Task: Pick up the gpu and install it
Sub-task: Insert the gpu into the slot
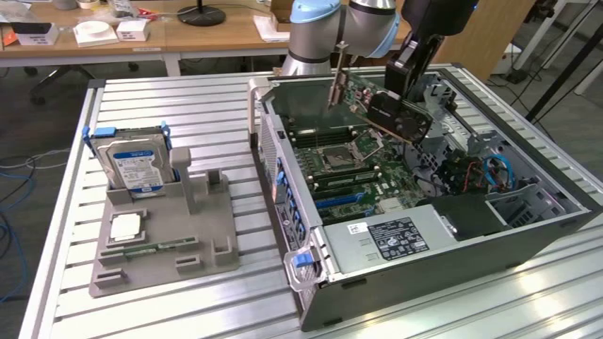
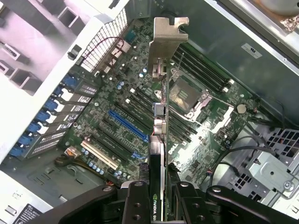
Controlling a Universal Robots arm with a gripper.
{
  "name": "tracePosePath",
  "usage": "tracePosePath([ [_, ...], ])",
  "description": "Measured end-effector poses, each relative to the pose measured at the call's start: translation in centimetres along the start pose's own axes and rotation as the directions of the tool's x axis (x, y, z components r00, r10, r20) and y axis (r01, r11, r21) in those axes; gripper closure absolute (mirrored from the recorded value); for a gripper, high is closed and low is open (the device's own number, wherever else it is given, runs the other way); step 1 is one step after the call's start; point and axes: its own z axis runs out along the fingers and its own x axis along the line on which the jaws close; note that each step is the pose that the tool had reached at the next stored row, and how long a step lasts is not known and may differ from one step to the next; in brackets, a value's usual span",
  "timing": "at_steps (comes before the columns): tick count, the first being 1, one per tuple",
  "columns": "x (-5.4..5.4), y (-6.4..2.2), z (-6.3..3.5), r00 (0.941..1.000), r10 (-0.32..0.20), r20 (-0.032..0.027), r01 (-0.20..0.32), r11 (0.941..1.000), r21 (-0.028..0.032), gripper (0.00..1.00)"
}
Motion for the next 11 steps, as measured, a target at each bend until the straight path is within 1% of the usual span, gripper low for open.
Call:
tracePosePath([
  [11,0.00,0.00,0.00,1.0000,-0.002,-0.0001,0.002,1.0000,-0.0001,0.74],
])
